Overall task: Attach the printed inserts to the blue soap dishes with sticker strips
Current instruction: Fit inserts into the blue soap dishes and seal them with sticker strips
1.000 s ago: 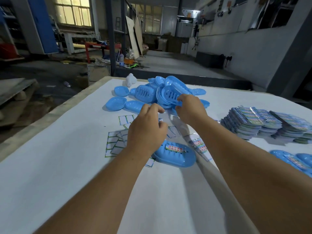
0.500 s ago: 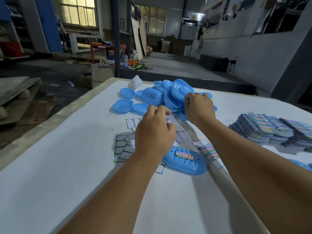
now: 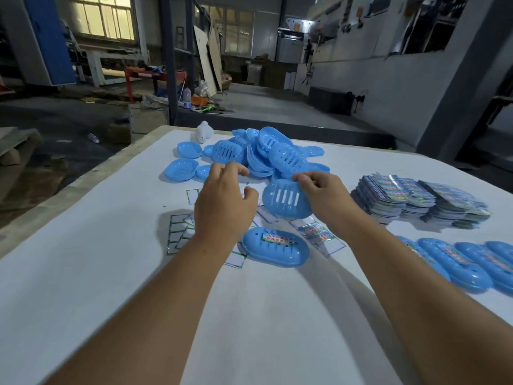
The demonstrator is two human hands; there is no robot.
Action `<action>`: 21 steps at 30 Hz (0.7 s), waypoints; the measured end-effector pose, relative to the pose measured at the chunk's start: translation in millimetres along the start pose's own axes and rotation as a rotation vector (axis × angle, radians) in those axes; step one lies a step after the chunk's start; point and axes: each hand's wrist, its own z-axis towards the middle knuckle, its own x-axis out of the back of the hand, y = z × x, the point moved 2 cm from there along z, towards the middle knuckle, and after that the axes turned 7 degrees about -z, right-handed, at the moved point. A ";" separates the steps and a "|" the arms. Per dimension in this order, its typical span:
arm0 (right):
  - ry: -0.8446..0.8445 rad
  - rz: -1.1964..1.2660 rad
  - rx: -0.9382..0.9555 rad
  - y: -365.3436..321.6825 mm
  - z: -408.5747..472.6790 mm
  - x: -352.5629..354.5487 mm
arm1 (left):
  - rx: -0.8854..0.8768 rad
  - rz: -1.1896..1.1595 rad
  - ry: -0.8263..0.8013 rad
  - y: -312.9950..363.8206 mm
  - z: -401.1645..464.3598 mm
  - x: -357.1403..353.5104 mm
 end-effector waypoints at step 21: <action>-0.444 -0.277 0.104 -7.6 -51.2 9.4 | -0.016 -0.151 -0.099 5.7 1.2 -2.8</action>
